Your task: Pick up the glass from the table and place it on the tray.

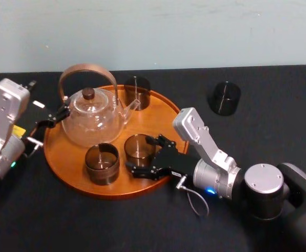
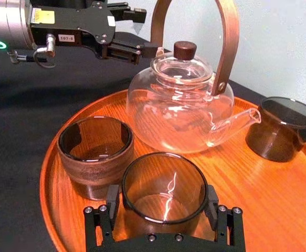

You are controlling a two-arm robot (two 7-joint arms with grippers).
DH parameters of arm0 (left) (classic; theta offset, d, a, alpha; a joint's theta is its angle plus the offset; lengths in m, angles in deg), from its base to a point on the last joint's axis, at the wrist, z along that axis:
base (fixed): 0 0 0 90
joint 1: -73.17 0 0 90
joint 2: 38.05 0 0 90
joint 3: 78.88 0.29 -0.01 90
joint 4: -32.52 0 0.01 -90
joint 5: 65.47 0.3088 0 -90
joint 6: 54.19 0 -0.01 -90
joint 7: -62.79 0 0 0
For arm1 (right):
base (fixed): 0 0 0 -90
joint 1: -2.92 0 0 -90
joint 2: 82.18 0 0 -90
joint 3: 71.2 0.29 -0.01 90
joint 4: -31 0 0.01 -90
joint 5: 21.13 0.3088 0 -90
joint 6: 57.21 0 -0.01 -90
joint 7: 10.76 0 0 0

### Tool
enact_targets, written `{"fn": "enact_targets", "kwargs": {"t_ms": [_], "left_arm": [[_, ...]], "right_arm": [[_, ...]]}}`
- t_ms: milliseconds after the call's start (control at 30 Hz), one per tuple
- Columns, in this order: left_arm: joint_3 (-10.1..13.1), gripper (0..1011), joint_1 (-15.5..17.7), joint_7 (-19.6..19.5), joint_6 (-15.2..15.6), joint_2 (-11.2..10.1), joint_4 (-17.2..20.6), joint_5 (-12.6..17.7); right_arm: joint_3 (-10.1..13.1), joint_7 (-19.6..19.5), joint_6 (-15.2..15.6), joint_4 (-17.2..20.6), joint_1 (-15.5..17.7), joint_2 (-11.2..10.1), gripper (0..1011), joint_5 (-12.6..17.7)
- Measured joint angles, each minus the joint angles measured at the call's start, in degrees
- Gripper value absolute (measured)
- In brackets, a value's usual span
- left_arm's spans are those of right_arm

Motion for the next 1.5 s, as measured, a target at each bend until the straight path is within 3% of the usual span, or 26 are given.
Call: {"fn": "enact_targets", "kwargs": {"t_ms": [467,767,1067,1500], "left_arm": [[0.0,1010,0.0,0.0,0.0,0.0,0.0,0.0],[0.0,1010,0.0,0.0,0.0,0.0,0.0,0.0],[0.0,1010,0.0,0.0,0.0,0.0,0.0,0.0],[0.0,1010,0.0,0.0,0.0,0.0,0.0,0.0]], "right_arm": [[0.57,-1.73,3.44,5.82,4.19,-3.39,1002,-0.16],[2.82,-3.68,3.88,10.33,7.99,-5.92,1002,-0.15],[8.49,-7.91,3.59,14.17,12.4,-7.93,1002,0.33],[16.17,-11.86,2.75,14.71,14.76,-7.88,1002,0.92]]}}
